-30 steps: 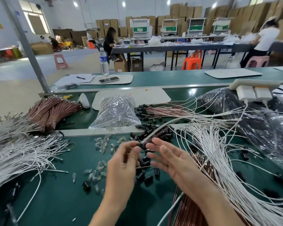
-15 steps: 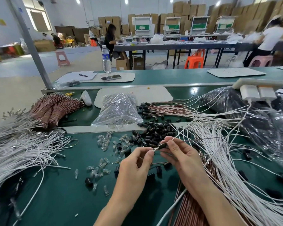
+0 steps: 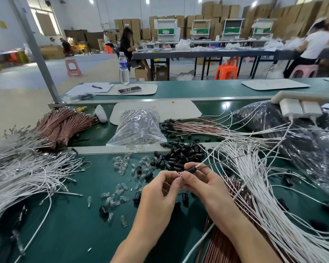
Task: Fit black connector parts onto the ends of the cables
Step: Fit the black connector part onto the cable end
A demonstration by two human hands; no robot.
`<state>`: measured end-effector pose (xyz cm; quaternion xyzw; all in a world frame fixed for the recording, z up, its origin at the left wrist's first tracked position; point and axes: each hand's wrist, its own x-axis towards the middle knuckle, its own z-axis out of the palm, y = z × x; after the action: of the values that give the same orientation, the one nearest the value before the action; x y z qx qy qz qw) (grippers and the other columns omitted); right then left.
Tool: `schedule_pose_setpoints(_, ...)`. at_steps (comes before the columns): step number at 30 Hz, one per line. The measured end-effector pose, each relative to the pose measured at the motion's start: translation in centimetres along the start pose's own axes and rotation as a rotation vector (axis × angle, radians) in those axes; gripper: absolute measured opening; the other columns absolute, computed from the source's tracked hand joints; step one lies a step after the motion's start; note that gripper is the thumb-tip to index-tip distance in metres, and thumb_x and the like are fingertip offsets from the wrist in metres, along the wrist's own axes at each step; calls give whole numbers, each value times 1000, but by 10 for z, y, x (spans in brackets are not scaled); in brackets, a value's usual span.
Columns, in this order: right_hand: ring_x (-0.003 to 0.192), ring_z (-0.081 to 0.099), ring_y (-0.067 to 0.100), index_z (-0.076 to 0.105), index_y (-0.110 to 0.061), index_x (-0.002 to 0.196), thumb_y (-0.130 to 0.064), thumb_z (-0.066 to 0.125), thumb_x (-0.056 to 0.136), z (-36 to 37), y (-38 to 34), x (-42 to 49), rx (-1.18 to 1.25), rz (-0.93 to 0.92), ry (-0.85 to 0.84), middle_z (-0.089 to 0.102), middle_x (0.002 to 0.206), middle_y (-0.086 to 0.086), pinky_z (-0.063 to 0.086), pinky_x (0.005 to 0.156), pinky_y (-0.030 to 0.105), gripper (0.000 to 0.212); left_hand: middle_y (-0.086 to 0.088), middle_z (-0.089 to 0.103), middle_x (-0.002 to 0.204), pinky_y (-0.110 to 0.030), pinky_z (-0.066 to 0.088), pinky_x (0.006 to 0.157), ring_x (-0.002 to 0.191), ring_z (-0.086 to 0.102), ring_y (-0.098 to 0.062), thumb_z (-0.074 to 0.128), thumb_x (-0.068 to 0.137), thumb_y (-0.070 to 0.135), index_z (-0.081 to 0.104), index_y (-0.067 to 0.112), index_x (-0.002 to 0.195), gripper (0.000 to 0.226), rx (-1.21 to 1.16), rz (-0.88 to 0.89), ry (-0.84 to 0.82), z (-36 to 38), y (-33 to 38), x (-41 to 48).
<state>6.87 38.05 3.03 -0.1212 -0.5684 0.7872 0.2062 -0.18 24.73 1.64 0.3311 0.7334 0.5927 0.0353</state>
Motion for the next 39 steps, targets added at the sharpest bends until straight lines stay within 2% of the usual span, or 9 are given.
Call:
schedule_pose_setpoints(3,90,73,21,76,-26,97,-32,80,76,1,-1,1,-5,-22,31,75,91,9,59,77,26,22,18,72,84,-9,45,64,74,67,-4,60,97,44,65,44,98,5,6,14,21,-1,-1,1)
schedule_pose_setpoints(7,86,73,18,76,-29,95,-32,80,74,0,-1,0,0,-25,50,75,88,6,58,74,23,22,17,71,83,-9,45,62,71,64,-4,54,92,56,64,46,99,16,-2,32,29,0,-1,1)
schedule_pose_setpoints(11,84,73,15,75,-30,96,-28,82,74,-2,1,0,-21,-21,30,75,86,4,58,75,22,23,18,71,82,-9,44,62,70,63,-2,57,95,51,66,46,101,12,5,27,14,-3,-4,1)
schedule_pose_setpoints(15,82,71,13,76,-31,97,-34,84,70,-6,0,2,-7,-35,61,74,85,3,58,74,23,29,16,70,84,-12,46,62,70,62,-7,60,100,42,65,47,102,8,41,28,3,-7,-7,2)
schedule_pose_setpoints(21,82,71,14,75,-32,98,-34,84,71,-7,0,2,-21,-46,57,74,86,5,58,74,22,28,14,67,79,-13,44,58,64,56,-5,52,94,56,65,45,101,18,39,39,24,-7,-6,2)
schedule_pose_setpoints(26,76,69,12,75,-32,96,-30,82,75,-7,-1,1,-50,-47,57,71,79,-2,57,72,21,22,14,66,77,-10,42,57,63,55,-3,54,96,55,64,44,100,16,56,56,-5,-7,-6,1)
schedule_pose_setpoints(33,78,69,12,74,-34,99,-29,80,79,-6,0,-1,-108,-51,42,72,79,-2,57,74,23,22,5,64,76,-31,48,56,62,54,-13,49,100,54,61,40,96,19,87,43,-4,-8,-7,1)
schedule_pose_setpoints(39,81,71,11,74,-33,99,-27,80,79,-3,-1,-1,-114,-50,35,74,82,-1,57,75,22,21,1,62,74,-28,44,52,60,53,-17,46,101,54,60,36,93,23,96,35,-10,-7,-6,0)
